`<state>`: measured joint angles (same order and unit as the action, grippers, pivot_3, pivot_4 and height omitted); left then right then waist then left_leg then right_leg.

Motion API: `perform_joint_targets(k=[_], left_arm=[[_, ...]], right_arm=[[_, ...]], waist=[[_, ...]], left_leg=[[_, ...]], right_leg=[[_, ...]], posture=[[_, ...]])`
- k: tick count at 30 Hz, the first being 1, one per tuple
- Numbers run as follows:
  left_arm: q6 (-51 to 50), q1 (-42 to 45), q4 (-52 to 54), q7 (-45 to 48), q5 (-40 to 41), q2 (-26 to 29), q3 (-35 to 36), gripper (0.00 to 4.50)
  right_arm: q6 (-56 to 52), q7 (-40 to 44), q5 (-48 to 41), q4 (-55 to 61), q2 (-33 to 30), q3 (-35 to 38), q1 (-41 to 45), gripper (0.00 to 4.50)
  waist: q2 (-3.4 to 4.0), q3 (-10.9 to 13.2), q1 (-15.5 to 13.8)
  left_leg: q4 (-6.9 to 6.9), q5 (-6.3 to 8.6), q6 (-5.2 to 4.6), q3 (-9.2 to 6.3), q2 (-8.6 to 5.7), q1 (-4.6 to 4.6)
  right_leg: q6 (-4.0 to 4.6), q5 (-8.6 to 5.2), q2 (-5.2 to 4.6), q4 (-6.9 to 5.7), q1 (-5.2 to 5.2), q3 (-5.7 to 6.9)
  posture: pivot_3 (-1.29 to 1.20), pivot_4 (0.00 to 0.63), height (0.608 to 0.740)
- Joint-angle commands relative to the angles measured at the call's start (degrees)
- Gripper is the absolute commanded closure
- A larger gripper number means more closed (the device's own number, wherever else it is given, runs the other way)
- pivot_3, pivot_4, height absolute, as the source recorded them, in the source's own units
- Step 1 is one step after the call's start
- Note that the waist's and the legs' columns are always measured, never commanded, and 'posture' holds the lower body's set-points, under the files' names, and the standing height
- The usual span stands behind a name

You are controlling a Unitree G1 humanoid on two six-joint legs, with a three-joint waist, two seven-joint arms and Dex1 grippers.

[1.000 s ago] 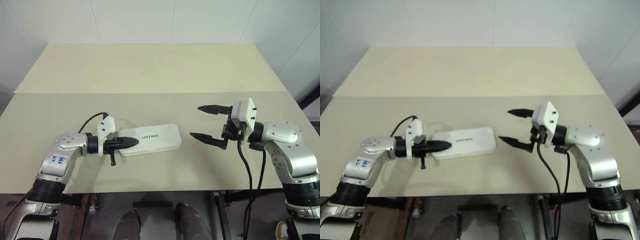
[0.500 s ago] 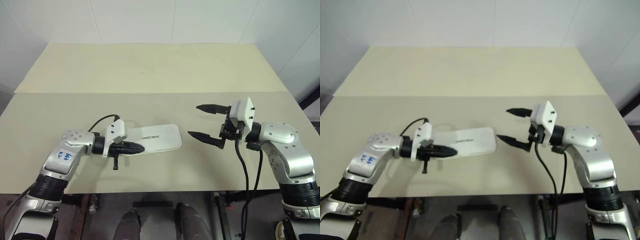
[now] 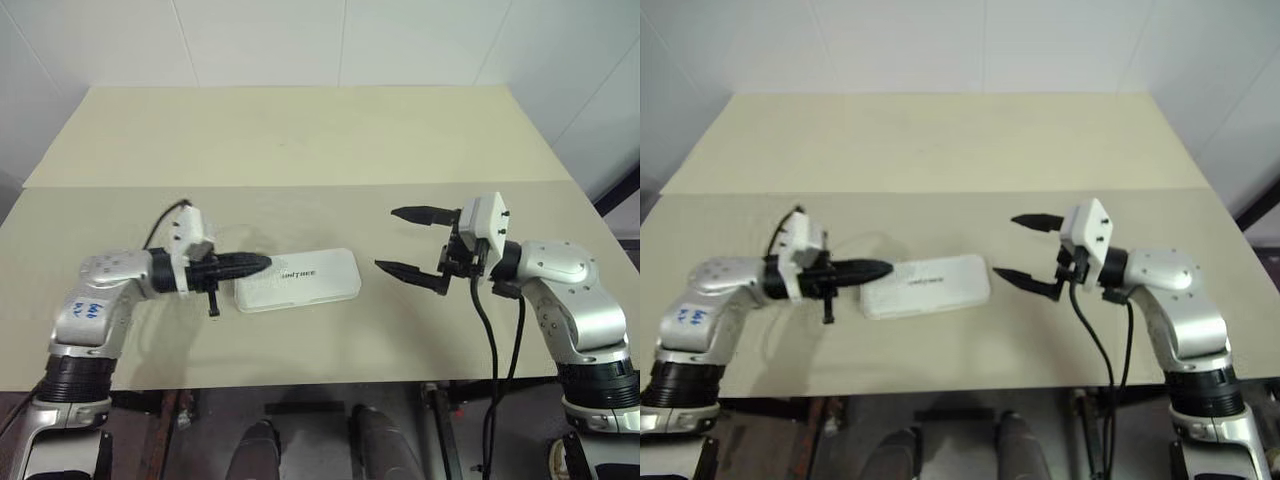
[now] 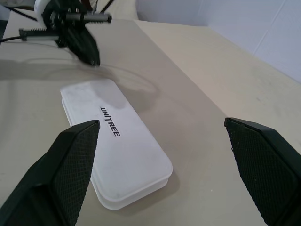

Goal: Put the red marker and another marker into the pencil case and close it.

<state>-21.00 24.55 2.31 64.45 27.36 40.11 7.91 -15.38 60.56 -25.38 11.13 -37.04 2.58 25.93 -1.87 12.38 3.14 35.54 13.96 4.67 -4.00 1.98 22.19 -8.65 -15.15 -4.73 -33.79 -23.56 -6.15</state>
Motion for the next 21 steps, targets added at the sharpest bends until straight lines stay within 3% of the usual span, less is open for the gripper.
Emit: perform_joint_targets(k=[1,12,21], left_arm=[[0.95,-1.09,4.59,-0.56,3.58,1.68,5.52,3.8],[3.02,-4.45,7.47,-1.68,5.35,2.96,10.13,0.11],[7.22,-4.75,3.54,-1.15,2.37,4.25,9.08,0.03]], right_arm=[[-0.14,0.93,-1.76,0.67,-1.45,1.87,-0.18,0.0],[-0.38,2.51,-3.27,-0.38,-7.02,7.18,-3.71,0.0],[-0.45,6.26,-3.89,-5.43,-12.74,10.43,-3.26,0.0]], waist=[[-0.01,0.01,-0.01],[-0.02,0.01,-0.1],[-0.02,0.01,0.06]], left_leg=[[-0.01,0.01,0.01,0.0,0.0,0.03],[-0.03,0.04,0.01,0.0,0.0,0.03],[-0.03,0.04,0.01,0.04,0.0,0.01]], right_leg=[[-0.03,0.01,0.0,0.0,-0.02,0.0],[0.06,-0.03,0.0,0.07,-0.01,0.01],[0.08,-0.05,0.0,0.13,-0.01,-0.01]], posture=[[0.0,0.15,0.74],[0.0,0.15,0.74],[0.0,0.15,0.74]])
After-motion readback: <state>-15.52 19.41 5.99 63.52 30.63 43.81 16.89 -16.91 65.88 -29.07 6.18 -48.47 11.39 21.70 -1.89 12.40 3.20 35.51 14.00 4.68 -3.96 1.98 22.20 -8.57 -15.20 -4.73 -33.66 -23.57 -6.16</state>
